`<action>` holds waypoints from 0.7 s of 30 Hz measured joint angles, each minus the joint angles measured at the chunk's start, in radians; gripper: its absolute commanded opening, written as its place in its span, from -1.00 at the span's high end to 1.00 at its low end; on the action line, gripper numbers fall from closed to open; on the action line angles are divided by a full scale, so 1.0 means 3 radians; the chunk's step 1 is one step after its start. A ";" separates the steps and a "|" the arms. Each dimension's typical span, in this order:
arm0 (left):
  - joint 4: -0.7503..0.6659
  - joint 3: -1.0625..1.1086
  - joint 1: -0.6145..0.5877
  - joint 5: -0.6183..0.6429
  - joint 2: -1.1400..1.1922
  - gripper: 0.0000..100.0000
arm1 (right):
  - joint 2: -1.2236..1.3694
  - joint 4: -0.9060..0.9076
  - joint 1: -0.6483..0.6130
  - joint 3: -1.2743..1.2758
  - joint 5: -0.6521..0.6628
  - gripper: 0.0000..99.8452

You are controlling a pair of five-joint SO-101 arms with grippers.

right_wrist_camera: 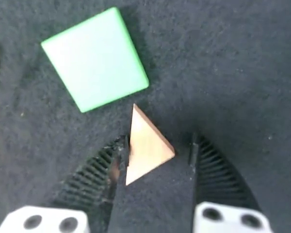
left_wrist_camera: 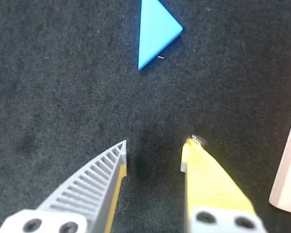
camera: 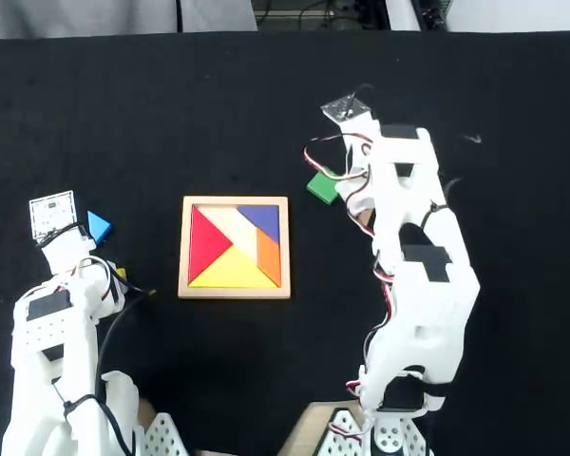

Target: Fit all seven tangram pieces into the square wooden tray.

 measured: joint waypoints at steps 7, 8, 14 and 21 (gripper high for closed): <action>0.0000 0.0000 0.0000 0.0000 0.0000 0.62 | -0.0199 0.0046 0.0107 0.0000 0.0020 0.58; 0.0000 0.0000 0.0000 0.0000 0.0000 0.62 | -0.0169 0.0046 0.0128 -0.0005 0.0020 0.58; 0.0000 0.0000 0.0000 0.0000 0.0000 0.62 | 0.0051 0.0046 0.0128 -0.0061 0.0020 0.58; 0.0000 0.0000 0.0000 0.0000 0.0000 0.62 | 0.0066 0.0046 0.0102 -0.0061 0.0026 0.58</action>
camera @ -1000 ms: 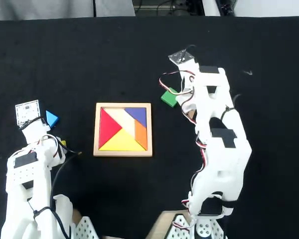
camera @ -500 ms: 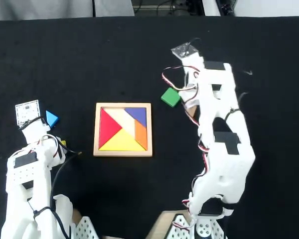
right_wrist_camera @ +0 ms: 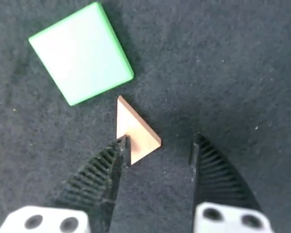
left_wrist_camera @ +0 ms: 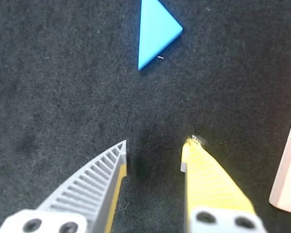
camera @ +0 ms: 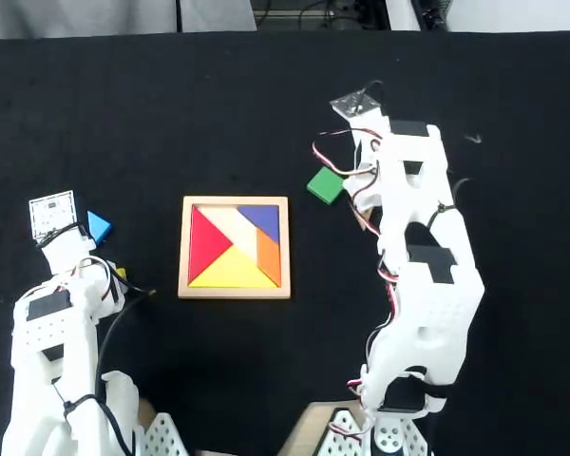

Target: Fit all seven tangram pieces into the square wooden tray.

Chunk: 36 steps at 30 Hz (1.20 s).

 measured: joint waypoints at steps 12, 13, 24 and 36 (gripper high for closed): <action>0.0000 0.0000 0.0000 0.0000 0.0000 0.62 | 0.0010 0.0000 -0.0174 0.0066 0.0005 0.62; 0.0000 0.0000 0.0000 0.0000 0.0000 0.62 | 0.0010 0.0000 -0.0174 0.0066 0.0005 0.67; 0.0000 0.0000 0.0000 0.0000 0.0000 0.62 | 0.0010 -0.0051 -0.0174 0.0066 0.0005 0.95; 0.0000 0.0000 0.0000 0.0000 0.0000 0.62 | -0.0363 0.0097 -0.0174 0.0159 -0.0041 0.60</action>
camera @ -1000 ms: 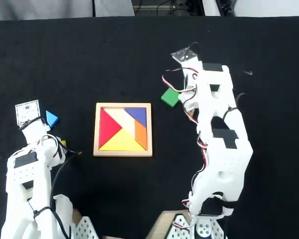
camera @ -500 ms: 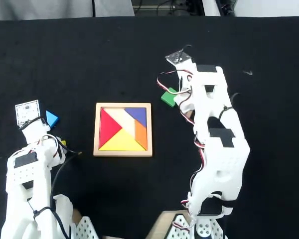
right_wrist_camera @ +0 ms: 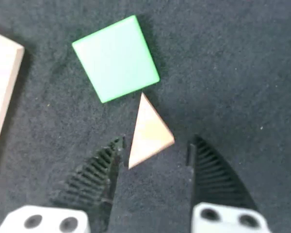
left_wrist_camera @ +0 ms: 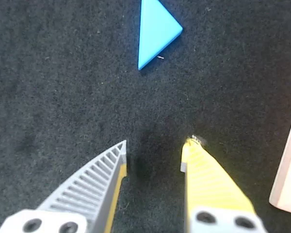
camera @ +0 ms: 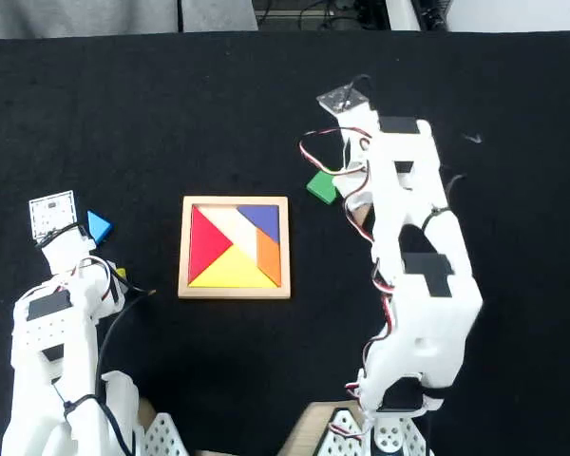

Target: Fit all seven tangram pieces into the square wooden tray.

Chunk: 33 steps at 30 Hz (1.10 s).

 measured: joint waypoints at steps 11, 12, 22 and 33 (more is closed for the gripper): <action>0.0000 0.0000 0.0000 0.0000 0.0000 0.62 | 0.0000 -0.0225 0.0097 0.0169 0.0061 0.60; 0.0000 0.0000 0.0000 0.0000 0.0000 0.62 | 0.0000 -0.0240 0.0123 0.0169 0.0061 0.60; 0.0000 0.0000 0.0000 0.0000 0.0000 0.62 | 0.0066 -0.0256 0.0133 0.0159 0.0061 0.61; 0.0000 0.0000 0.0000 0.0000 0.0000 0.62 | 0.0332 -0.0113 0.0051 -0.0102 0.0061 0.61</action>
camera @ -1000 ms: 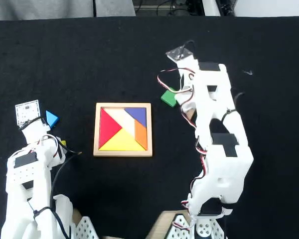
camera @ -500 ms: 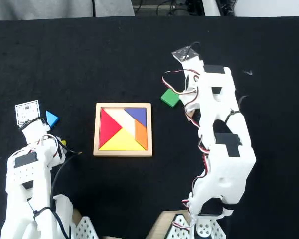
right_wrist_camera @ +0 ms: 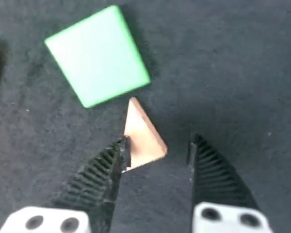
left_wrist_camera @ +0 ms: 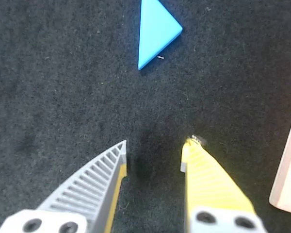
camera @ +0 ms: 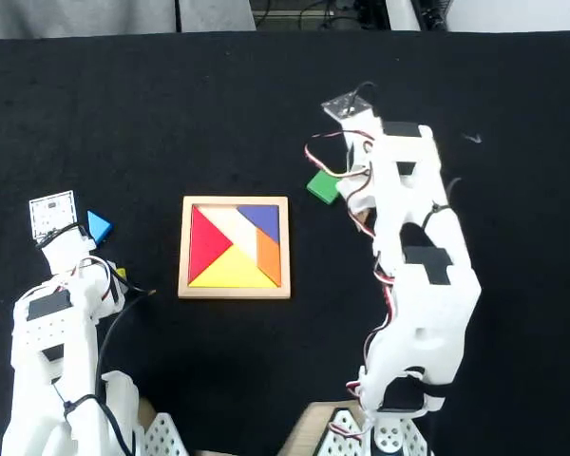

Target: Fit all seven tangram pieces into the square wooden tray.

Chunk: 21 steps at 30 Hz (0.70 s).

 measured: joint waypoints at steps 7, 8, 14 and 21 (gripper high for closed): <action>0.0000 0.0000 0.0000 0.0000 0.0000 0.62 | 0.0051 -0.0005 -0.0061 0.0000 0.0000 0.67; 0.0000 0.0000 0.0000 0.0000 0.0000 0.62 | 0.0051 -0.0005 -0.0061 0.0000 0.0000 0.71; 0.0000 0.0000 0.0000 0.0000 0.0000 0.62 | 0.0051 -0.0020 -0.0061 0.0000 0.0000 0.79; 0.0000 0.0000 0.0000 0.0000 0.0000 0.62 | -0.0113 0.0056 -0.0072 0.0087 0.0000 0.98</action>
